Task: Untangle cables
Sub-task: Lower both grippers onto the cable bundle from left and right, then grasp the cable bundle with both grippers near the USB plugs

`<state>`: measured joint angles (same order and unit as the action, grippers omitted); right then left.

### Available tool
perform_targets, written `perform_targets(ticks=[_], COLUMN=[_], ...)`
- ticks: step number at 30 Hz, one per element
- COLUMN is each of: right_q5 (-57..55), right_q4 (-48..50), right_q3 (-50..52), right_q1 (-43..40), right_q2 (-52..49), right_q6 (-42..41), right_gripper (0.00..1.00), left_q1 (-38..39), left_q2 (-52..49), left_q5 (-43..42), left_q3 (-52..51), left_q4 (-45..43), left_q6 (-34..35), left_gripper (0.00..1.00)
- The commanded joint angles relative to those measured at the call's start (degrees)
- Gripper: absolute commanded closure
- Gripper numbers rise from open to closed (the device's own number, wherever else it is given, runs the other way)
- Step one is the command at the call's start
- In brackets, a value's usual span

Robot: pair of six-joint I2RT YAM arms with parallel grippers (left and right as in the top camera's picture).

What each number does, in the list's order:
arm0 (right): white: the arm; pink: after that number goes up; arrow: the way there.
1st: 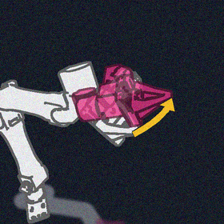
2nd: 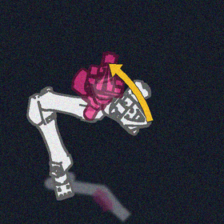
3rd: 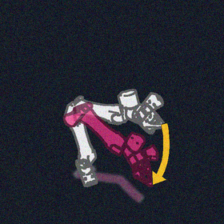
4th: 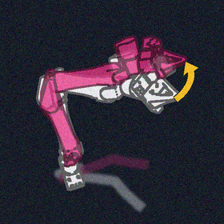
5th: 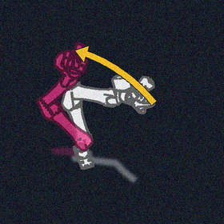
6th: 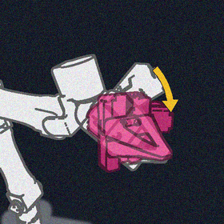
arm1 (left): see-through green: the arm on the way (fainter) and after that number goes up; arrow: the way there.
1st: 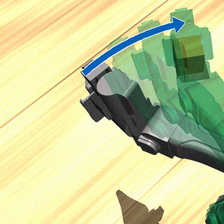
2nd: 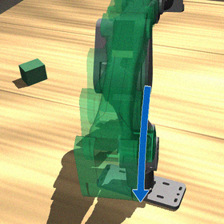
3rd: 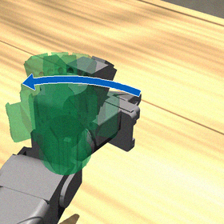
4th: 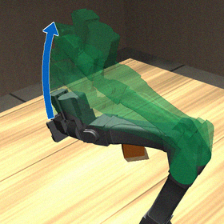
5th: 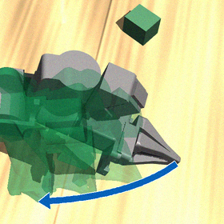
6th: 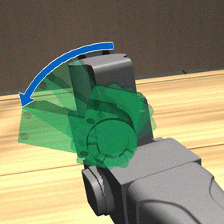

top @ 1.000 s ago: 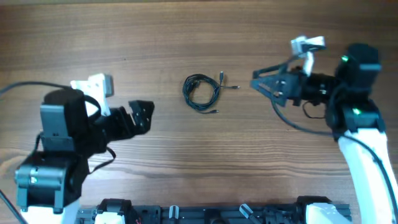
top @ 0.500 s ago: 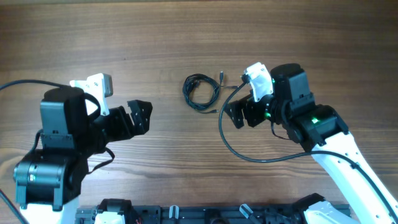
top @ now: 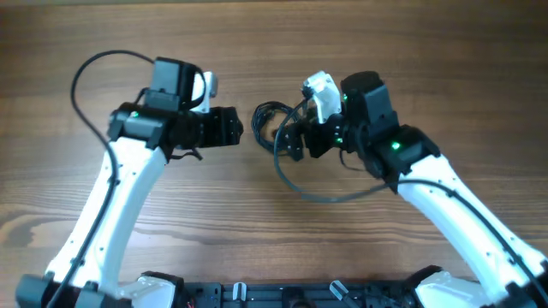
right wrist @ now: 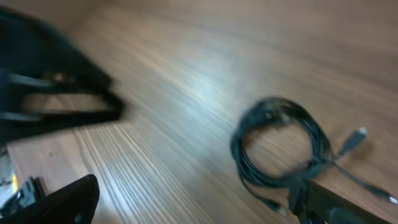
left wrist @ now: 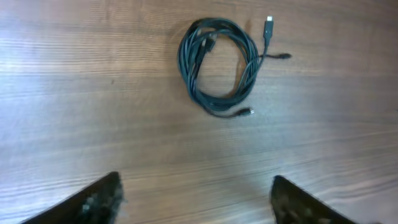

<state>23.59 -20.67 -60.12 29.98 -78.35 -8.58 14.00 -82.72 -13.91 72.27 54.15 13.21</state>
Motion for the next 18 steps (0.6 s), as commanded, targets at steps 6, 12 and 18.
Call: perform_targets(ticks=[6, 12, 18], right_q5=[-28.9, -42.6, -46.3], right_q4=[-14.6, -19.9, -21.3], right_q3=[-1.1, -1.1, -1.1], right_q1=[12.0, 11.9, 11.6], right_q2=[7.1, 7.1, 7.0], right_q6=[-5.6, -14.5, -20.0], right_gripper=[0.0, 0.0, 0.0], left_q1=[2.4, 3.8, 8.6], left_q2=[-13.2, -16.4, -24.4], left_q5=[5.0, 5.0, 9.4], left_q3=[0.5, 0.5, 0.5], left_q4=[-9.5, -14.9, -17.6], left_q6=[5.3, 7.4, 13.0], left_gripper=[0.35, 0.32, 0.32])
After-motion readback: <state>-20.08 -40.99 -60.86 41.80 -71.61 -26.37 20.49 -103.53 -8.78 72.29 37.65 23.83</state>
